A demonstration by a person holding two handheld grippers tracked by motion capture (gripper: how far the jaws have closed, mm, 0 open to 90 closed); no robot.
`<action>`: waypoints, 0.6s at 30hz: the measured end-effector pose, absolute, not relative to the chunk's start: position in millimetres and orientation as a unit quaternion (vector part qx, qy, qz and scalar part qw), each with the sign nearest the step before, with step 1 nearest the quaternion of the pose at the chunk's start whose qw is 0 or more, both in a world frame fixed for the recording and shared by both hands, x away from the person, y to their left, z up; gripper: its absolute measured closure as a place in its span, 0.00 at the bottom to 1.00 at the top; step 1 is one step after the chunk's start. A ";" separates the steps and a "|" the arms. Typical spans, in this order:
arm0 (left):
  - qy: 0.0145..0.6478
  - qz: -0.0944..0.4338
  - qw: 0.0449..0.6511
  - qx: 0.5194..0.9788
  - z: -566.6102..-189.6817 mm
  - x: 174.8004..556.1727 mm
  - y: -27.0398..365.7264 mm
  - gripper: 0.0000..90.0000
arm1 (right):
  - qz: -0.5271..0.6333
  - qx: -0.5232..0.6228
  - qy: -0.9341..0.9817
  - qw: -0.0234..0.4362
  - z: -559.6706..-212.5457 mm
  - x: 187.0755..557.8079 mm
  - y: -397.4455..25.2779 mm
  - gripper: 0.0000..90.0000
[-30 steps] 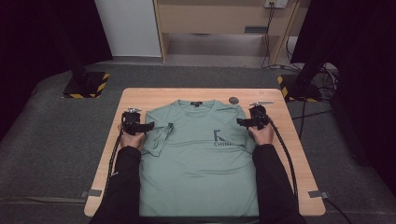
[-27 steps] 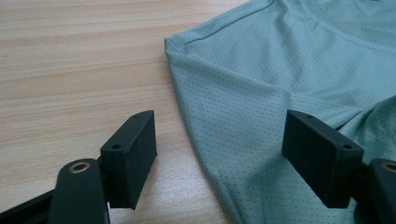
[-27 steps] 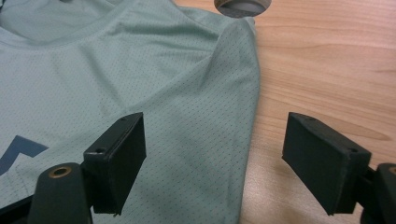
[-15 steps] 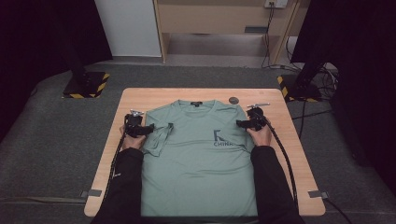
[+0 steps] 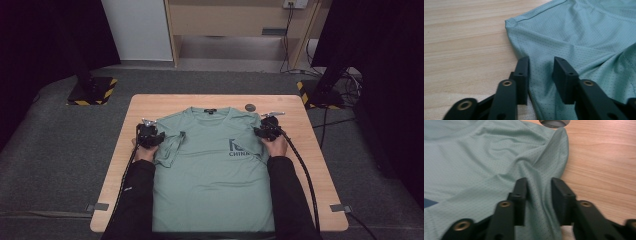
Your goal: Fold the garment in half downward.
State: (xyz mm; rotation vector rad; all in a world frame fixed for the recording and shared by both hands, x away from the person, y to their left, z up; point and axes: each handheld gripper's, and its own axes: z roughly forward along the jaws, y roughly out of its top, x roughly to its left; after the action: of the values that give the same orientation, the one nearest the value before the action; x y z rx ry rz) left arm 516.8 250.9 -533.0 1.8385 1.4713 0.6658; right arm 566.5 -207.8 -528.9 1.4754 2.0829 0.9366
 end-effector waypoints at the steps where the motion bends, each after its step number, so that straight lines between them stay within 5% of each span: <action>1: 0.568 0.255 0.341 0.704 -532.9 516.6 250.0 0.77 | 0.338 0.533 0.747 0.207 -528.7 566.3 -207.2 0.83; 6: 0.579 0.247 0.349 0.695 -533.3 515.9 245.9 0.93 | 0.350 0.550 0.736 0.184 -528.5 566.1 -207.6 0.93; 18: 0.590 0.217 0.387 0.674 -511.0 517.9 260.1 0.95 | 0.411 0.552 0.714 0.124 -504.9 565.9 -219.2 0.94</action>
State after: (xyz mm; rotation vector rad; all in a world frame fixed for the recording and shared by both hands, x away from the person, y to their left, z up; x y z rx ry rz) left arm 517.9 260.1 -511.0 1.7162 1.5018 0.5532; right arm 565.9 -219.2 -504.9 1.6104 2.0827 1.1992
